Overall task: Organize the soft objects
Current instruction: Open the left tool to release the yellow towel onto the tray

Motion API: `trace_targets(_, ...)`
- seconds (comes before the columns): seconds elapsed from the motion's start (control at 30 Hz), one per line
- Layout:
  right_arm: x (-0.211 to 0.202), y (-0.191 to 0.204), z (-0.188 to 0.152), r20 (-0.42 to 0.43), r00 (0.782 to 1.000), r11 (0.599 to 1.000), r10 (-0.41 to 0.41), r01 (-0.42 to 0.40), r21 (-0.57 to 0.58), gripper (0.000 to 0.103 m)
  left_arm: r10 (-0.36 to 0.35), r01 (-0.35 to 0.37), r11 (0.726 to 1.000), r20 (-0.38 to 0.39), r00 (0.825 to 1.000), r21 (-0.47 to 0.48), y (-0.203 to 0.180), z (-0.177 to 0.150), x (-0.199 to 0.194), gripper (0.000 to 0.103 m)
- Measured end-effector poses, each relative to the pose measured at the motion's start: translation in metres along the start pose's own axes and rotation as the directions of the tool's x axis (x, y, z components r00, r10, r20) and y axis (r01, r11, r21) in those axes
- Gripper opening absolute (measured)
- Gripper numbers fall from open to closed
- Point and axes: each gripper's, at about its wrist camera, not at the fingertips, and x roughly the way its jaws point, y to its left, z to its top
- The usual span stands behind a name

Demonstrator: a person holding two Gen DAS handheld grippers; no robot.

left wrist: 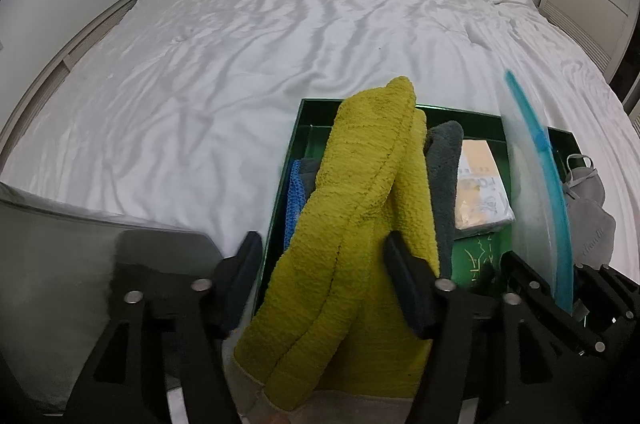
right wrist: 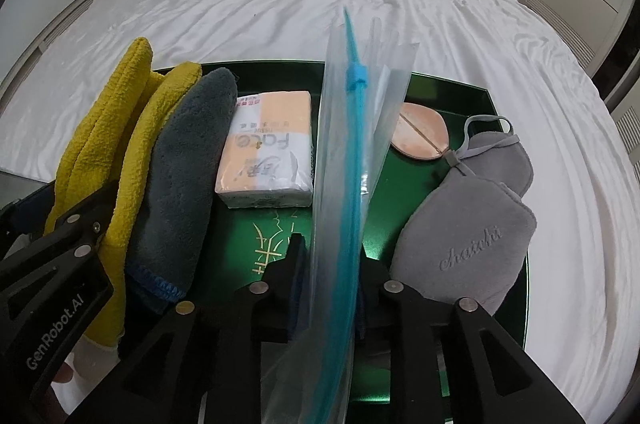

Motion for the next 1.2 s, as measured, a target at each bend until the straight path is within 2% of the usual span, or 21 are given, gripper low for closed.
trace_targets(0.03, 0.0, 0.0, 0.0, 0.001, 1.0, 1.0, 0.0, 0.0, 0.002, 0.03, -0.002, 0.002, 1.0, 0.001, 1.0, -0.002, 0.001, 0.0, -0.001, 0.061)
trace_targets(0.2, -0.005, -0.002, -0.002, 0.01, 1.0, 1.0, -0.003, 0.003, 0.011, 0.032, -0.006, 0.006, 1.0, 0.016, 1.0, -0.001, 0.003, 0.003, -0.008, 0.061)
trace_targets(0.47, -0.022, -0.009, -0.006, 0.043, 0.999, 0.999, -0.003, 0.001, 0.04, 0.044, -0.018, 0.018, 1.0, 0.043, 0.999, 0.006, 0.001, 0.006, -0.019, 0.063)
trace_targets(0.57, -0.028, -0.011, -0.007, 0.051, 0.999, 0.999, -0.008, 0.006, 0.046, 0.044, -0.02, 0.02, 1.0, 0.054, 0.998, 0.009, 0.001, 0.006, -0.023, 0.067)
trace_targets(0.87, -0.056, -0.015, -0.008, 0.107, 0.994, 0.997, -0.016, 0.008, 0.072, 0.053, -0.036, 0.036, 0.999, 0.103, 0.994, 0.01, -0.001, 0.01, -0.044, 0.068)
trace_targets(1.2, -0.078, -0.014, -0.013, 0.123, 0.992, 0.997, -0.034, 0.025, 0.077, 0.054, -0.056, 0.055, 0.998, 0.129, 0.99, 0.012, -0.002, 0.011, -0.061, 0.068)
